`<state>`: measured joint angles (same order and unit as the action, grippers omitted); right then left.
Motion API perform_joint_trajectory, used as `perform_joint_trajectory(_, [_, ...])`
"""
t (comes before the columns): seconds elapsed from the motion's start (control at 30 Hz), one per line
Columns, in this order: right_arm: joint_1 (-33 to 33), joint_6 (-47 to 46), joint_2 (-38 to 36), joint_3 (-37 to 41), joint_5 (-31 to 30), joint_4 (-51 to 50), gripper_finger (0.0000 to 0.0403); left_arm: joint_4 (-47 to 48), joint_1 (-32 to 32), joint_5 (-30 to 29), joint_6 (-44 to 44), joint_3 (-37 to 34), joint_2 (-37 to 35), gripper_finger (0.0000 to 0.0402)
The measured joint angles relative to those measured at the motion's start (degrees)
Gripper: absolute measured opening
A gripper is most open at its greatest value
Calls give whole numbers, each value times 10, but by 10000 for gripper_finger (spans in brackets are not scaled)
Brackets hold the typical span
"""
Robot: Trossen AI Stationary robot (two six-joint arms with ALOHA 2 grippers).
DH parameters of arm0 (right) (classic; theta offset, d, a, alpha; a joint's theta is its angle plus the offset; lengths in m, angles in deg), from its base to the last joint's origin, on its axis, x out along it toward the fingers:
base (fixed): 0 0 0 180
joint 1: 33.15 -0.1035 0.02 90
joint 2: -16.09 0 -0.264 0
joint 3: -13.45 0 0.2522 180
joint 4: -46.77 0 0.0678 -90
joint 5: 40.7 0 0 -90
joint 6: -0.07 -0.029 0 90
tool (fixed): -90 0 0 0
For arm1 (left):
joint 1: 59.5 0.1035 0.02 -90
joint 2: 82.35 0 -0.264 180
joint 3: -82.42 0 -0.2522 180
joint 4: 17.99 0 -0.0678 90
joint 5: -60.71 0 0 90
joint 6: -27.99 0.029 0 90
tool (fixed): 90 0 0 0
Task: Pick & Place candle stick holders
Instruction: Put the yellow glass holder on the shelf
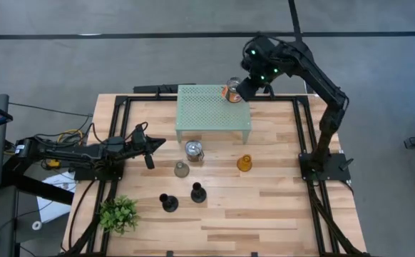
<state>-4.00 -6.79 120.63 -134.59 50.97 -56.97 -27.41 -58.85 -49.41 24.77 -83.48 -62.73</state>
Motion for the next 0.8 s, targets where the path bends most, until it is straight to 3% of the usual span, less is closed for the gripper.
perform_joint_trajectory(0.47, [-156, 60, -23, 13, -7, 0, 56, 0, 0, 0, 0, 0, 0, 8])
perform_joint_trajectory(0.8, [-212, 76, -47, 123, -54, 1, 38, 0, 0, 0, 0, 0, 0, 8])
